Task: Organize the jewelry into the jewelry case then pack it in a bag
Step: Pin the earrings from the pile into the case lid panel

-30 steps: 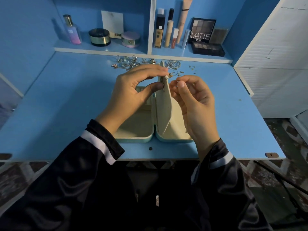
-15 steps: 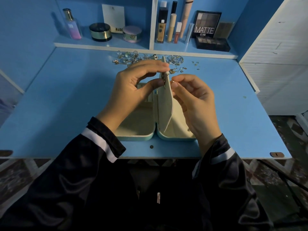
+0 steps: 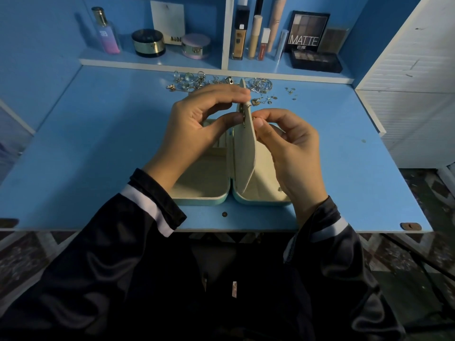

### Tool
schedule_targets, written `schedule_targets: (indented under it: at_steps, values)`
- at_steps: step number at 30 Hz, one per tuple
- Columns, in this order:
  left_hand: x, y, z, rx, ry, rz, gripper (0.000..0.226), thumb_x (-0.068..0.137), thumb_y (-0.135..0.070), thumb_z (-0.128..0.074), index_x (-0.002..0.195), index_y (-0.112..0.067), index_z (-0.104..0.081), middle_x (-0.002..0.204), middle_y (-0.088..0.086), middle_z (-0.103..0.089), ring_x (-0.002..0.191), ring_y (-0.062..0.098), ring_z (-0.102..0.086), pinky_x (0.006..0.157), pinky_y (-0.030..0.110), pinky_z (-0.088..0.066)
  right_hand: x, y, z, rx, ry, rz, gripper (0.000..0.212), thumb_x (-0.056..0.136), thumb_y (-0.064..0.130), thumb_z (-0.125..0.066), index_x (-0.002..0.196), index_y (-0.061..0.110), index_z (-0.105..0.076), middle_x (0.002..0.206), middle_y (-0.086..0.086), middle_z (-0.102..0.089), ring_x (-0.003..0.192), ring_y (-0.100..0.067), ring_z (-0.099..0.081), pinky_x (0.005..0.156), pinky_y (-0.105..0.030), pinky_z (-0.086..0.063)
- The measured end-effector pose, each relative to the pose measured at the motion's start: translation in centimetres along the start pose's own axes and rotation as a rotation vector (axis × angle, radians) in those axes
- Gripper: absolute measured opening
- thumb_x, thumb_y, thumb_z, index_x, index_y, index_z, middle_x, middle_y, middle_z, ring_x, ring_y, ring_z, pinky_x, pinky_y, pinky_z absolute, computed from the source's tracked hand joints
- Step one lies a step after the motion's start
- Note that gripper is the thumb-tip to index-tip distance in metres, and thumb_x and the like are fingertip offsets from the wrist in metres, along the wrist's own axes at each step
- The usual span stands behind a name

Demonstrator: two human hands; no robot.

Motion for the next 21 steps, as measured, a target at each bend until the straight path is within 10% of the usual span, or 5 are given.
schedule_targets:
  at_steps: [16,21]
  values:
    - [0.0,0.3,-0.1,-0.036,-0.006,0.008,0.028,0.088,-0.007,-0.069,0.115,-0.012,-0.063,0.117,-0.001,-0.063,0.116,0.019,-0.062,0.098,0.03,-0.05,0.1,0.8,0.0,-0.105,0.061,0.072,0.012,0.088,-0.007,-0.062,0.1,-0.005,-0.062,0.085,-0.009,-0.066,0.075,-0.007,-0.065,0.073,-0.018,-0.05]
    - [0.0,0.3,0.0,-0.055,0.003,0.022,0.029,0.088,-0.007,-0.069,0.116,-0.012,-0.062,0.117,-0.001,-0.063,0.116,0.019,-0.062,0.098,0.03,-0.05,0.2,1.1,0.1,-0.184,0.085,0.095,0.009,0.089,-0.007,-0.061,0.098,-0.009,-0.062,0.067,0.015,-0.065,0.062,0.003,-0.06,0.066,-0.011,-0.047]
Point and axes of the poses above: each hand's wrist, its own x-axis towards the middle knuckle, its own z-axis out of the back of the hand, y = z × x, the point moved 2 cm from there along x, towards the middle knuckle
